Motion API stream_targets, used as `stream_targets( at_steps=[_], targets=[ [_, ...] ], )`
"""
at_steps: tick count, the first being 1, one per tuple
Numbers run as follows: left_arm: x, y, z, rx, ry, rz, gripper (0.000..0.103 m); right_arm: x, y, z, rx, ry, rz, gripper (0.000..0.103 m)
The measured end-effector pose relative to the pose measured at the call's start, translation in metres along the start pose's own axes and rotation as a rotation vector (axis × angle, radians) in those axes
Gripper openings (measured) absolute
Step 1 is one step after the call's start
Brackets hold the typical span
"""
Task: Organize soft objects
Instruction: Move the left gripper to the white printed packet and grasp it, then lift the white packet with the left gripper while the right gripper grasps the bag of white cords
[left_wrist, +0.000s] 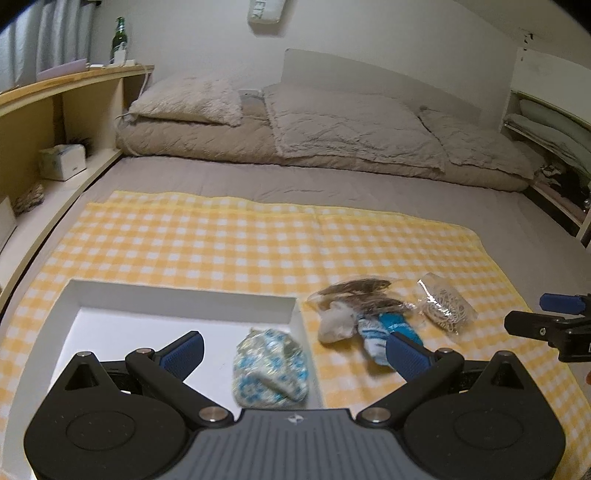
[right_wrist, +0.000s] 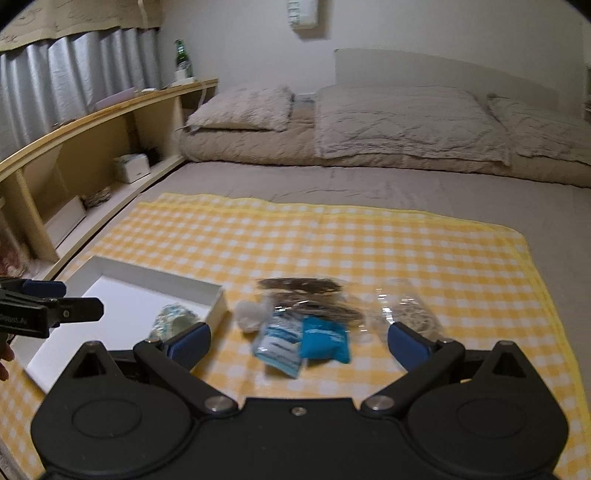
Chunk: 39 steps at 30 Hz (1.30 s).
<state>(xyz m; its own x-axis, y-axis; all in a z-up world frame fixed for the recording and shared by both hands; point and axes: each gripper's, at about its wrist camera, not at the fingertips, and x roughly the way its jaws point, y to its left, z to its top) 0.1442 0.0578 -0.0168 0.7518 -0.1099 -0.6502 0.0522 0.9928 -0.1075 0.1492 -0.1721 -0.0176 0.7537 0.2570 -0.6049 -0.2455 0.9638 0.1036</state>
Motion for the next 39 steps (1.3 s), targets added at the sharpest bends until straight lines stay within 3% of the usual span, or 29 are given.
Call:
stream_targets(
  at_steps=[10,16,21,23,32,36,39],
  targets=[
    [0.042,-0.042,0.006,0.063,0.015,-0.011,0.103,0.011,-0.051,0.000,0.077,-0.025,-0.116,0.103],
    [0.076,-0.070,0.005,0.129,0.068,-0.040,0.103,0.027,-0.070,0.005,0.095,-0.023,-0.163,0.103],
    [0.109,-0.076,0.005,0.004,0.173,-0.097,0.102,0.044,-0.085,0.011,0.132,-0.014,-0.200,0.103],
    [0.121,-0.079,0.003,0.002,0.188,-0.094,0.100,0.051,-0.093,0.012,0.154,-0.007,-0.215,0.103],
    [0.181,-0.074,-0.008,0.017,0.302,-0.100,0.058,0.089,-0.122,0.014,0.190,0.049,-0.247,0.103],
    [0.197,-0.075,-0.013,0.050,0.326,-0.139,0.027,0.109,-0.131,0.017,0.196,0.070,-0.256,0.103],
    [0.199,-0.078,-0.017,0.106,0.329,-0.171,0.021,0.123,-0.136,0.021,0.209,0.076,-0.255,0.103]
  ],
)
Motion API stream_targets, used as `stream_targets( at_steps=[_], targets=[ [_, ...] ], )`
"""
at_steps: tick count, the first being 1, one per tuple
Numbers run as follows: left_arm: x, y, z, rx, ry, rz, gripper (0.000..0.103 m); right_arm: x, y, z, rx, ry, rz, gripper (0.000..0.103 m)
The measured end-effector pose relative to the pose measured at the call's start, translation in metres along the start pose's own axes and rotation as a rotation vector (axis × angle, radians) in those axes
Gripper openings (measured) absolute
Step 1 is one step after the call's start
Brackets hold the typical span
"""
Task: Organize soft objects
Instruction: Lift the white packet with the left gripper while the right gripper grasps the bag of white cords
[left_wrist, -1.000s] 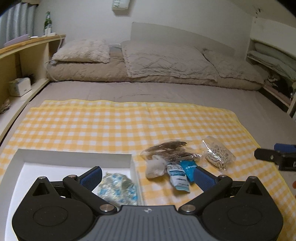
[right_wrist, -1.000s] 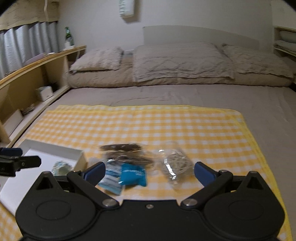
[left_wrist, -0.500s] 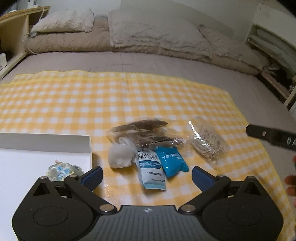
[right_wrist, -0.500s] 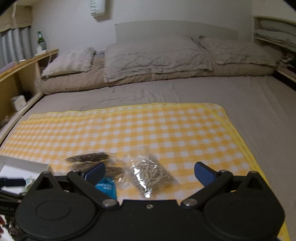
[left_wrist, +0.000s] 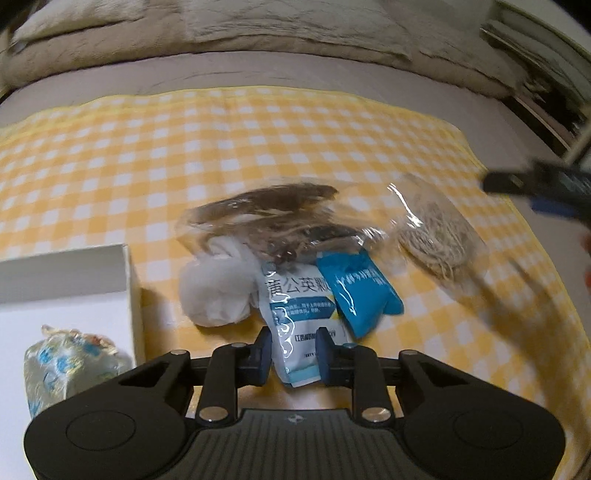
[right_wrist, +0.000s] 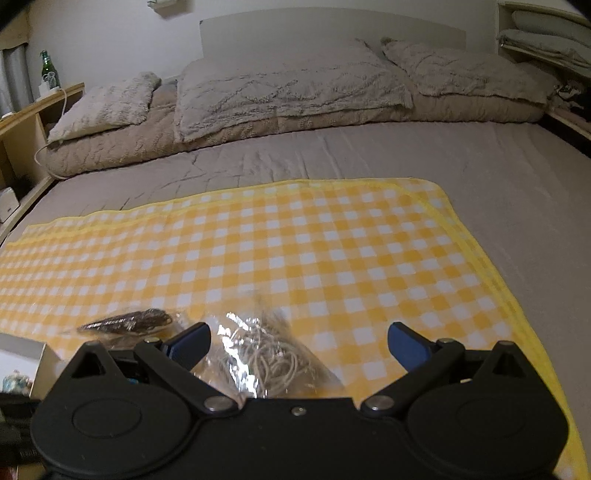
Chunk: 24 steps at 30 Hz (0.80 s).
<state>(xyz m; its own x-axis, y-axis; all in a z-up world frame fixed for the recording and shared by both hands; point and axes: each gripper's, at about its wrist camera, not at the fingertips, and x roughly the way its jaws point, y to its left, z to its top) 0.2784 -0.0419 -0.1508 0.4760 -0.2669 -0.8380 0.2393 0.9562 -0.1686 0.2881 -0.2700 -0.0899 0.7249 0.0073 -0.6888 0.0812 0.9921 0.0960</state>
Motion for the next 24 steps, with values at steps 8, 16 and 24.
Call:
stream_targets(
  at_steps=[8,16,24],
  targets=[
    [-0.012,-0.015,-0.020,0.236,0.103,-0.074,0.018,0.044,0.008,0.013,-0.035,0.031,0.019,0.091],
    [-0.027,-0.022,-0.039,0.398,0.191,-0.096,0.022,0.074,0.023,0.014,-0.058,0.099,0.103,0.089],
    [-0.029,-0.009,-0.021,0.210,0.109,-0.090,0.082,0.073,0.032,0.000,-0.103,0.213,0.182,0.088]
  ],
)
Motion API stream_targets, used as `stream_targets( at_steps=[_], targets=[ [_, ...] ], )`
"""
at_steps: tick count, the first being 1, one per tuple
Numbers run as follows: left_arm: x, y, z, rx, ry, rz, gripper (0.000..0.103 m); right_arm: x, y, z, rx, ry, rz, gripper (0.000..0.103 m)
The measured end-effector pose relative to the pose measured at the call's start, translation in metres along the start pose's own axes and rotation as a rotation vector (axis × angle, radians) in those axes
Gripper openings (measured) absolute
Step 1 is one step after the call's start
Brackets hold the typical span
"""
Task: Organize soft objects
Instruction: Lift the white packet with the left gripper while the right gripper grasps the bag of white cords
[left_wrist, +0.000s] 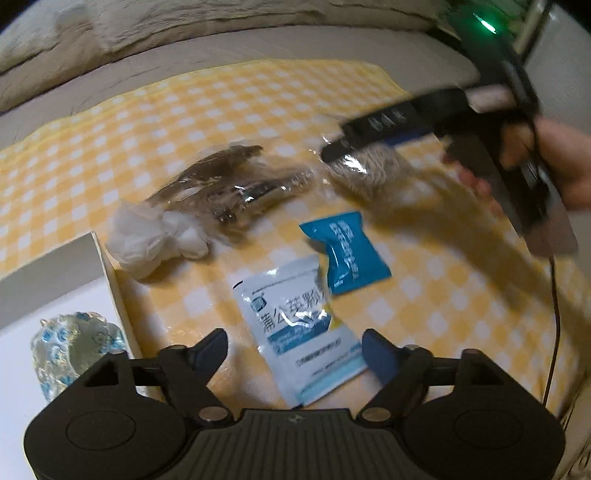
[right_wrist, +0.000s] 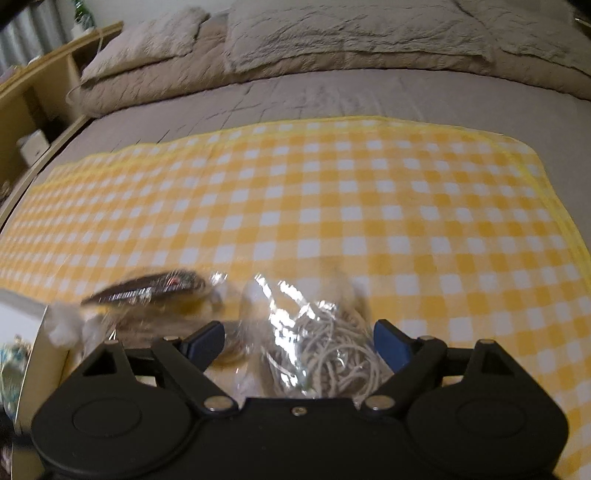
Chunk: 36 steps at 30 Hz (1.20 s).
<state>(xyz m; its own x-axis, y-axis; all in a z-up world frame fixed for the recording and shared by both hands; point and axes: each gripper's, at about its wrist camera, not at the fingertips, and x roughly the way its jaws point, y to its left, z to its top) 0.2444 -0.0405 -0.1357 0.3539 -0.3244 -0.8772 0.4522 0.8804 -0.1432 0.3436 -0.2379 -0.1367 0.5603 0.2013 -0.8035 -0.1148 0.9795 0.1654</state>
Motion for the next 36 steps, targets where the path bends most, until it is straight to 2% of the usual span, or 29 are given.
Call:
stream_targets(
  at_steps=[6,11,15,18,21,23,25,27,36],
  targets=[
    [0.020,-0.002,0.007,-0.127,0.005,0.038,0.084,-0.008,-0.003,-0.008,-0.030,0.054,0.026,0.088],
    [0.030,-0.004,0.011,-0.171,-0.009,0.083,0.082,-0.012,-0.002,-0.017,-0.065,0.060,0.002,0.088],
    [0.030,-0.007,0.009,-0.157,0.011,0.108,0.068,-0.009,0.004,-0.020,-0.062,0.059,-0.018,0.088],
    [0.029,-0.007,0.008,-0.157,0.025,0.105,0.062,-0.001,0.008,-0.016,-0.063,0.064,-0.046,0.091],
    [0.030,-0.007,0.008,-0.147,0.027,0.105,0.061,0.006,0.015,-0.017,-0.094,0.074,-0.070,0.091],
    [0.029,-0.006,0.009,-0.152,0.023,0.097,0.060,0.014,0.023,-0.018,-0.120,0.093,-0.081,0.086],
    [0.028,-0.005,0.009,-0.152,0.018,0.090,0.057,0.021,0.029,-0.021,-0.132,0.122,-0.094,0.069],
    [0.026,-0.005,0.009,-0.158,0.014,0.086,0.055,0.021,0.029,-0.021,-0.122,0.123,-0.107,0.064],
    [0.016,-0.012,0.004,-0.160,0.003,0.081,0.050,0.008,0.031,-0.028,-0.108,0.125,-0.119,0.062]
  ],
)
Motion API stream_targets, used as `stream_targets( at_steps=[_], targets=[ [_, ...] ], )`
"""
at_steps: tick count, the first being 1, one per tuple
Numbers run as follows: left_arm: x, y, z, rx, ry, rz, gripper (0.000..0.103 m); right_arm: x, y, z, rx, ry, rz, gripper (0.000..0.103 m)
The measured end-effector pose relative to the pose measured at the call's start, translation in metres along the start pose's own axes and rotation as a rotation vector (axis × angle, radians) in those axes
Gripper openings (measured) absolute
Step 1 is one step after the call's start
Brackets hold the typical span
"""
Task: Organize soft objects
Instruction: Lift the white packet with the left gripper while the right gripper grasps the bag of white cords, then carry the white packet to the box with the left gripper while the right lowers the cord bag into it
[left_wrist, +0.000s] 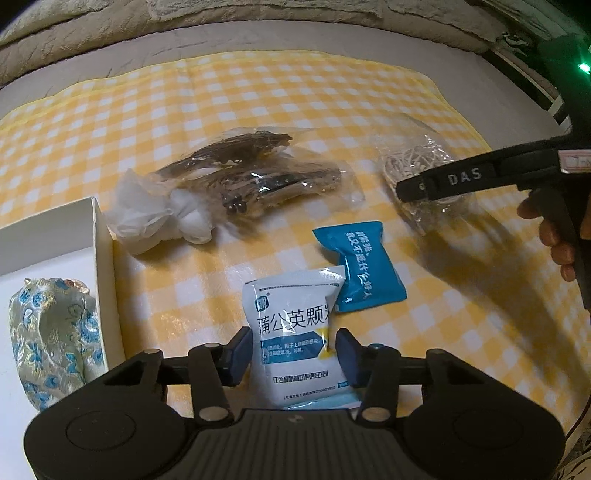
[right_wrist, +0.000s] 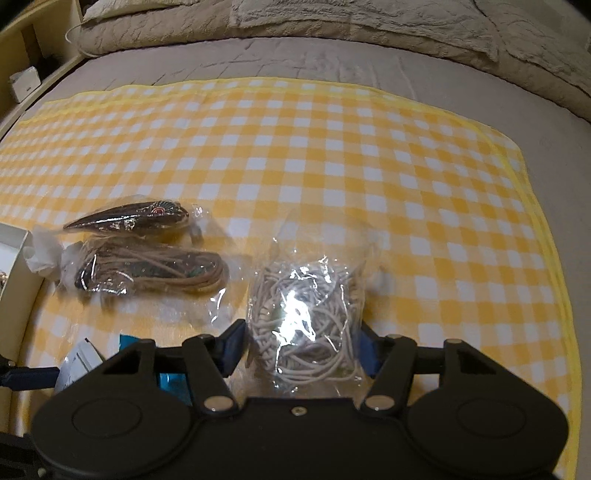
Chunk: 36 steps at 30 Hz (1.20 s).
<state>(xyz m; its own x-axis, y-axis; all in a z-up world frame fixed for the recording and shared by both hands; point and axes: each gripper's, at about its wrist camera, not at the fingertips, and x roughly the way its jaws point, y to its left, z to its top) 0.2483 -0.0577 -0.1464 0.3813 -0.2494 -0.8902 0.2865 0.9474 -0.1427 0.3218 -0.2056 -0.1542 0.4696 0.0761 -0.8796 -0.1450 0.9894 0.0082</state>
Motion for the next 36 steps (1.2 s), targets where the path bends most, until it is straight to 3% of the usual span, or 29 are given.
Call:
stream_targets(
  at_steps=[10,21,27,36],
  targets=[
    [-0.033,-0.009,-0.004,0.006,-0.081,0.009,0.049,-0.051,-0.024,-0.019,0.015,-0.044,0.008,0.062],
    [-0.088,-0.004,0.000,-0.008,-0.255,0.030,0.049,-0.107,-0.026,-0.035,0.037,-0.152,0.000,0.062],
    [-0.112,0.023,-0.003,-0.051,-0.325,0.084,0.049,-0.128,-0.015,-0.032,0.062,-0.222,-0.018,0.062],
    [-0.135,0.085,-0.016,-0.124,-0.369,0.201,0.049,-0.137,0.027,-0.024,0.073,-0.255,0.057,0.062]
  ],
)
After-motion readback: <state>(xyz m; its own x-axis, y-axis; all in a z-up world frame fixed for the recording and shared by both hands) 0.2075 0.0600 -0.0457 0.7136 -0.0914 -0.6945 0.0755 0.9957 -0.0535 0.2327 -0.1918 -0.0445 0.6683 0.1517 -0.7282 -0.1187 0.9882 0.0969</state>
